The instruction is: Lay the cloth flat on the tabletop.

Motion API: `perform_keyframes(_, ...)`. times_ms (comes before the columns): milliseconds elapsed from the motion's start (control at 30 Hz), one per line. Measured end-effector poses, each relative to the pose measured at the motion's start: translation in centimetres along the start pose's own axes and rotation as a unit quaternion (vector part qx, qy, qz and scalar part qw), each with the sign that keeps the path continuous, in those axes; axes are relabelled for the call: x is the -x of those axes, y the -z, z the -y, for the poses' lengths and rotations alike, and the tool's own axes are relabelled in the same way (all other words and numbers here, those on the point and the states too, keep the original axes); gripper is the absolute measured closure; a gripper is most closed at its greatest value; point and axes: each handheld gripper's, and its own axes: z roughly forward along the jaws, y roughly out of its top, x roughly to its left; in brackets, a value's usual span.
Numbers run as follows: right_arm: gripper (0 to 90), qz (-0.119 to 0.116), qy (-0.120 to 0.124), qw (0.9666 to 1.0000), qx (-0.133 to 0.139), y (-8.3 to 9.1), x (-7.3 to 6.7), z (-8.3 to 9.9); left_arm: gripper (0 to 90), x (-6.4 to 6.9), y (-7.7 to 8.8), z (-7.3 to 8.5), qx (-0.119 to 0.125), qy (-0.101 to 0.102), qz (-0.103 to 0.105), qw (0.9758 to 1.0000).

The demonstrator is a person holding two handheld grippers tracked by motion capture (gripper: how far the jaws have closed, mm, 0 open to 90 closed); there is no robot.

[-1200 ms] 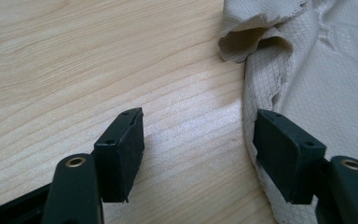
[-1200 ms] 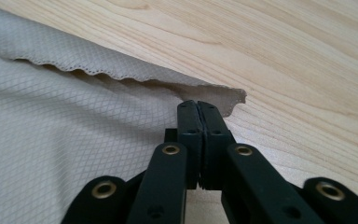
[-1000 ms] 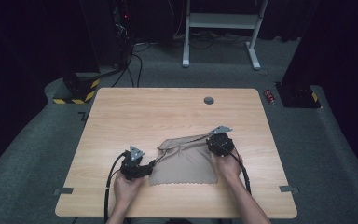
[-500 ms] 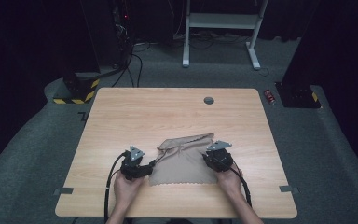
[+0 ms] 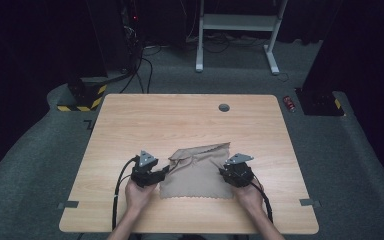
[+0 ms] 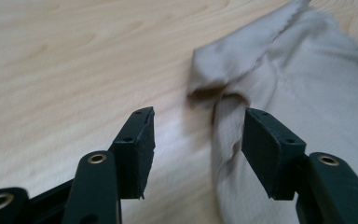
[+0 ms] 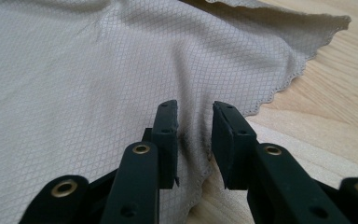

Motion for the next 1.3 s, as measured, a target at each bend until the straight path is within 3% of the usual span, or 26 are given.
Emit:
perform_keyframes(200,70.3,0.001,-0.007,0.9994,0.034,0.0,0.0,1.0,46.9,0.3,-1.4,-1.8,-0.017,-0.019,0.015,0.9996)
perform_keyframes(400,68.4,0.004,-0.01,0.9993,0.036,0.0,0.0,1.0,51.9,0.5,-2.8,-2.8,-0.036,-0.033,0.02,0.9986)
perform_keyframes(467,67.9,0.005,-0.011,0.9993,0.036,0.0,0.0,1.0,59.6,0.4,-3.2,-3.0,-0.038,-0.031,0.028,0.9984)
perform_keyframes(500,67.7,0.004,-0.011,0.9993,0.036,0.0,0.0,1.0,64.3,0.3,-3.4,-3.1,-0.05,-0.031,0.034,0.9977)
perform_keyframes(567,67.2,0.006,-0.011,0.9993,0.036,0.0,0.0,1.0,75.6,0.3,-3.8,-3.4,-0.065,-0.042,0.034,0.9964)
perform_keyframes(633,67.3,0.006,-0.011,0.9993,0.036,0.0,0.0,1.0,85.4,0.3,-3.9,-3.7,-0.065,-0.052,0.034,0.996)
perform_keyframes(700,67.2,0.007,-0.011,0.9993,0.036,0.0,0.0,1.0,89.6,0.2,-4.1,-4.3,-0.074,-0.058,0.034,0.995)
perform_keyframes(933,67.2,0.006,-0.014,0.9993,0.035,0.0,0.0,1.0,89.8,-1.2,-4.5,-6.9,-0.073,-0.04,0.032,0.996)
perform_keyframes(1067,67.2,0.006,-0.012,0.9993,0.036,0.0,0.0,1.0,89.8,-2.8,-5.5,-8.2,-0.071,-0.013,0.021,0.9972)
perform_keyframes(1167,67.2,0.006,-0.013,0.9993,0.035,0.0,0.0,1.0,89.6,-3.9,-6.4,-8.6,-0.062,0.007,0.002,0.998)
perform_keyframes(1233,67.2,0.006,-0.014,0.9993,0.035,0.0,0.0,1.0,88.8,-4.7,-7.0,-8.4,-0.067,0.024,0.001,0.9975)
perform_keyframes(1300,67.2,0.007,-0.015,0.9993,0.035,0.0,0.0,1.0,87.6,-5.1,-7.4,-8.1,-0.071,0.023,-0.007,0.9972)
